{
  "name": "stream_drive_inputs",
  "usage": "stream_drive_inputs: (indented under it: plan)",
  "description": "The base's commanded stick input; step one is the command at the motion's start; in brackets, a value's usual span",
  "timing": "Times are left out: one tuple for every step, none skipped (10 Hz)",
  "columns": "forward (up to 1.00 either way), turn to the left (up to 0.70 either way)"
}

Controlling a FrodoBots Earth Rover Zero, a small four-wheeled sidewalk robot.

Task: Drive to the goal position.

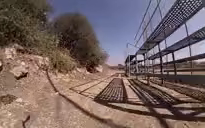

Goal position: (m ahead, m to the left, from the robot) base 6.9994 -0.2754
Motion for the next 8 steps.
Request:
stream_drive_inputs:
  plan:
    - [0.50, 0.00]
    - [0.50, 0.00]
    - [0.50, 0.00]
    - [0.50, 0.00]
    - [0.50, 0.00]
    - [0.50, 0.00]
    - [0.50, 0.00]
    - [0.50, 0.00]
